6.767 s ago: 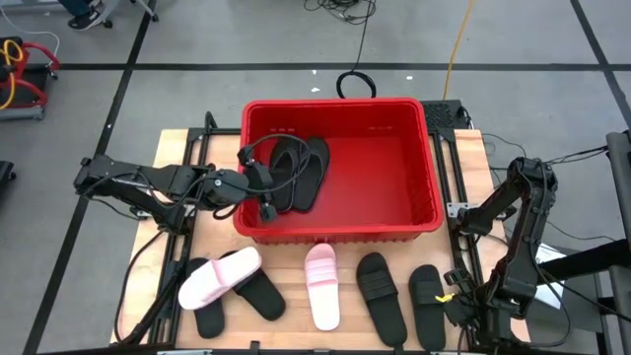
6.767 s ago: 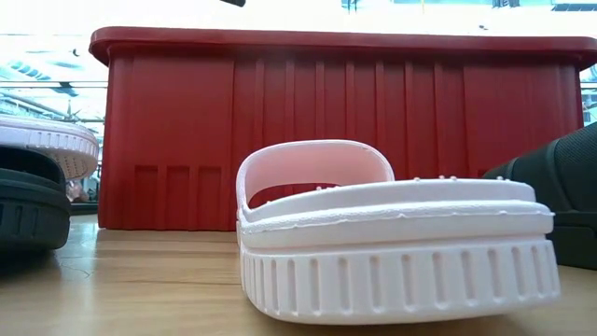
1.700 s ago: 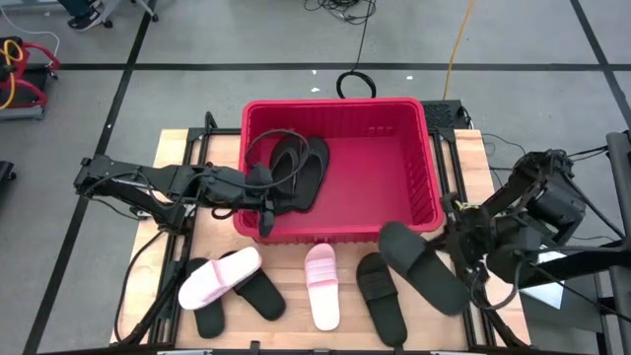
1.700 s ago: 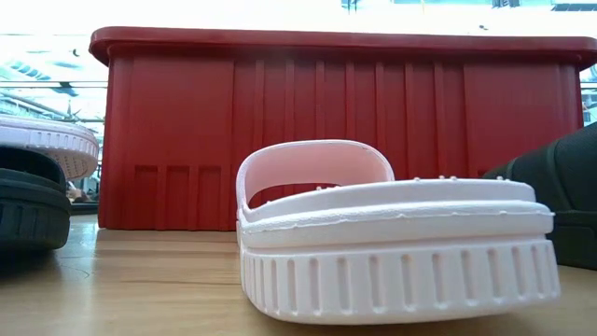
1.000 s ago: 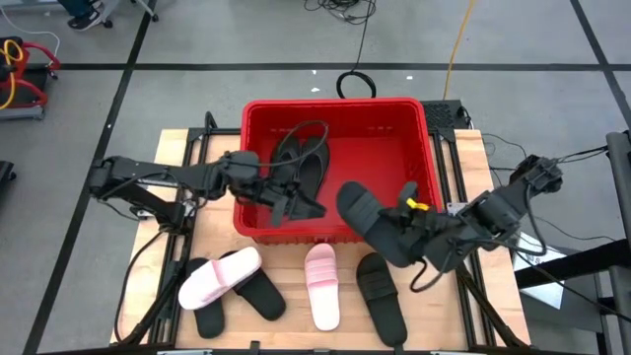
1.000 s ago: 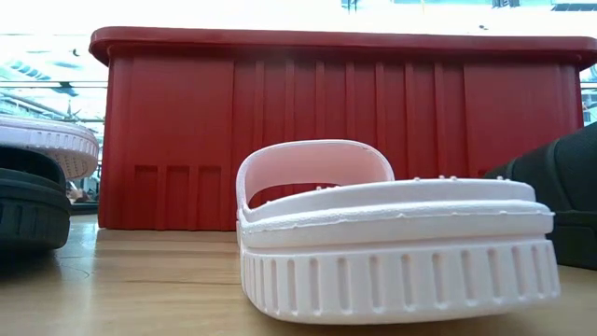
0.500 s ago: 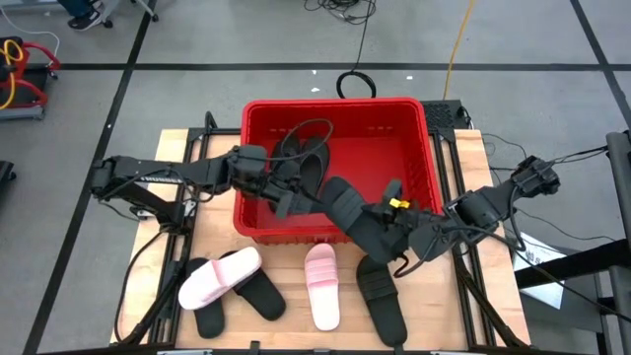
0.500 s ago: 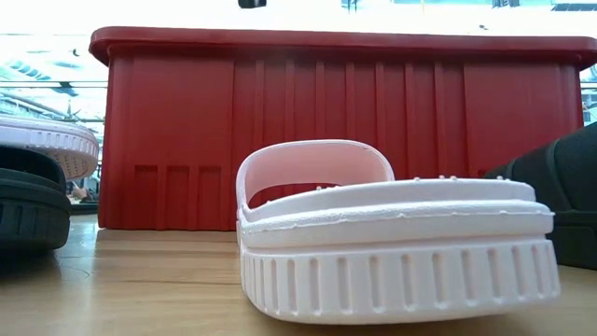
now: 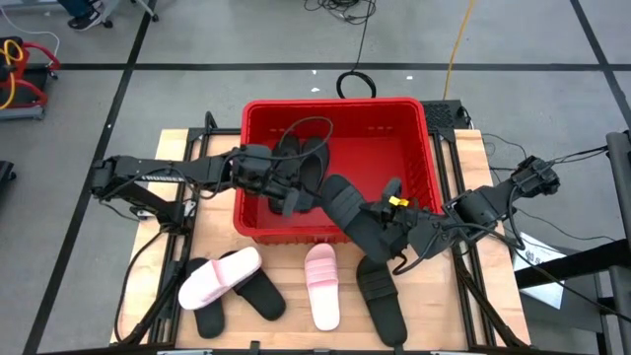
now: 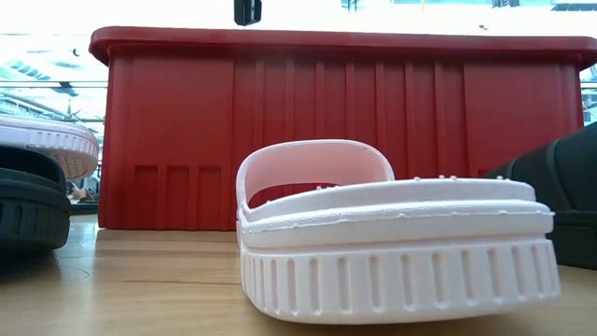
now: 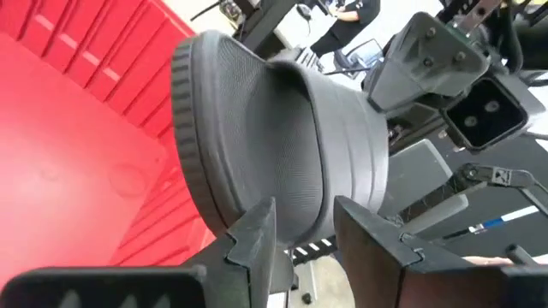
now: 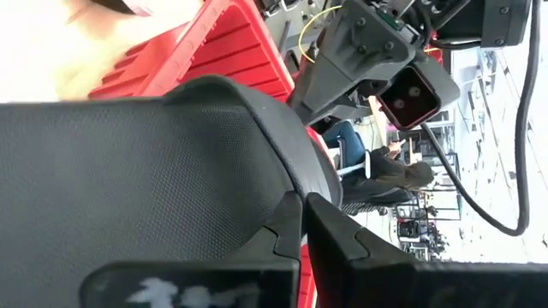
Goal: Pick and place slides into bin
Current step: Put the black slide into the red bin
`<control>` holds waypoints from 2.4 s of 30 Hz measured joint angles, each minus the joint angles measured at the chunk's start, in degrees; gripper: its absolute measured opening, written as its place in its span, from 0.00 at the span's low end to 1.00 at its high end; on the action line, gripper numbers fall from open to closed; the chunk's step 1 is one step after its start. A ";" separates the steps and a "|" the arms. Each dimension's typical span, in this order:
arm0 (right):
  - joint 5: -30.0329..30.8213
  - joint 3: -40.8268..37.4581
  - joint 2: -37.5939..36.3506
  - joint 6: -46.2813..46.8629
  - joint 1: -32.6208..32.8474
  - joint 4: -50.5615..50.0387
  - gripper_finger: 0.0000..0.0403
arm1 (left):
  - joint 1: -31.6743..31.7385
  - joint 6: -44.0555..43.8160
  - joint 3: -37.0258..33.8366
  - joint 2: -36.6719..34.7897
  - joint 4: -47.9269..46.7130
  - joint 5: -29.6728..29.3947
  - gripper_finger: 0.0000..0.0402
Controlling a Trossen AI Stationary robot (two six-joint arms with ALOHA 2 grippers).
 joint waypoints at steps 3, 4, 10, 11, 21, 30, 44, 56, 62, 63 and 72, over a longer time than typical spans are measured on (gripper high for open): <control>-0.02 0.00 0.00 0.04 0.00 0.02 0.00 | 0.00 -0.02 0.00 0.12 0.02 0.08 0.32; -0.03 0.00 0.00 0.06 0.00 0.00 0.00 | -0.02 -0.02 0.00 0.43 0.28 0.13 0.32; -0.10 -0.02 0.00 0.08 0.00 0.09 0.00 | -0.56 -0.54 0.02 0.72 2.08 0.19 0.32; -0.11 -0.02 0.00 0.11 0.00 0.07 0.00 | -0.59 -0.56 0.02 1.04 2.23 0.19 0.32; -0.24 -0.02 0.00 0.50 -1.18 0.11 0.00 | -2.02 -1.86 -0.04 2.96 5.55 0.33 0.32; -0.33 -0.02 0.00 0.48 -1.46 0.45 0.00 | -2.13 -0.60 0.02 3.50 6.08 1.24 0.31; 0.10 -0.02 -0.08 0.52 -1.49 0.30 0.02 | -2.02 3.98 0.00 3.50 7.75 0.31 0.01; 1.26 0.00 -0.59 0.78 -1.38 1.90 0.27 | 0.41 2.62 -0.07 2.21 9.67 -0.19 0.00; 5.71 0.00 -1.89 2.99 -1.36 1.47 0.41 | 4.02 3.19 -0.07 1.38 10.11 0.11 0.00; 6.80 0.00 -2.23 4.17 -1.36 1.43 0.42 | 4.72 3.65 -0.07 1.31 10.12 0.36 0.00; 10.36 0.00 -7.32 15.01 -1.36 -0.53 0.43 | 13.27 4.63 -0.05 1.22 9.58 6.39 0.00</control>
